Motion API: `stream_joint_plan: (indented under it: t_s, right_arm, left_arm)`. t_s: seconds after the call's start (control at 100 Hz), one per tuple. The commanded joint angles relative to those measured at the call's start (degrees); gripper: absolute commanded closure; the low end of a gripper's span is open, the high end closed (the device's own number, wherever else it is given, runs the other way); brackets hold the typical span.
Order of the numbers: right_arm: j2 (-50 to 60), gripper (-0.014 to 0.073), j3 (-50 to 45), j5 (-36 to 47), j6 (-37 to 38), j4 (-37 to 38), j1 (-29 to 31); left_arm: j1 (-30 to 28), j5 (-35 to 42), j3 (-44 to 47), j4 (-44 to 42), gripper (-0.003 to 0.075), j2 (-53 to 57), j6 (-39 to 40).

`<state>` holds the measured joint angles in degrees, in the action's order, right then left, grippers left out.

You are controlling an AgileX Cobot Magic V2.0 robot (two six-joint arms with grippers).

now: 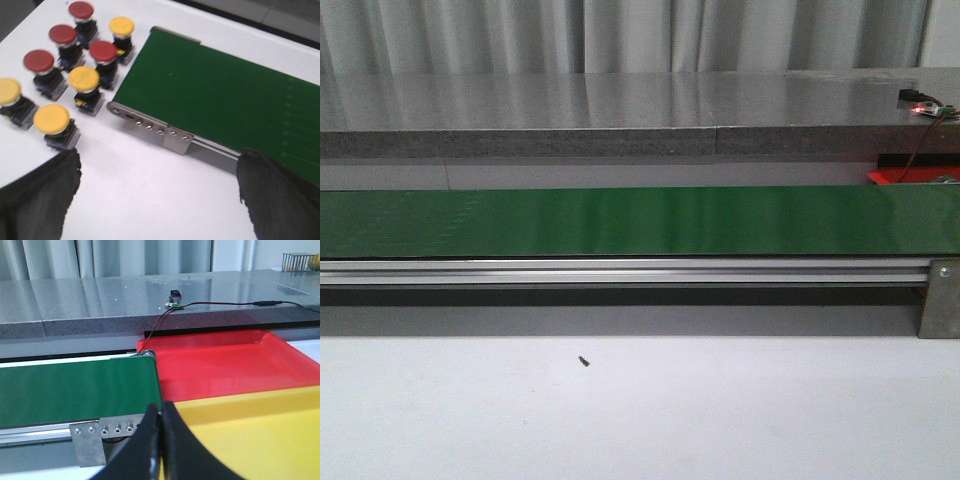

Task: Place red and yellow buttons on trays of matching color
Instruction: 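Lower the left gripper and grasp a yellow button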

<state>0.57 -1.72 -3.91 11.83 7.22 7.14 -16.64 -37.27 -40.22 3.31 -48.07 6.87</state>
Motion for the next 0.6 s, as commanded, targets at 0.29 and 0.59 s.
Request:
stream_joint_plan:
  t_s: [0.29,0.59]
  right_arm:
    - [1.09,0.0651,1.08,4.55,-0.16,0.58,0.19]
    - [1.09,0.0651,1.08,4.55,-0.16,0.58,0.19]
  left_arm:
    - [-13.21,-0.93,-5.59,4.73,0.0102,-12.27,1.22]
    - [-16.4,-1.44,-9.45,4.51,0.0102,-22.65,1.22]
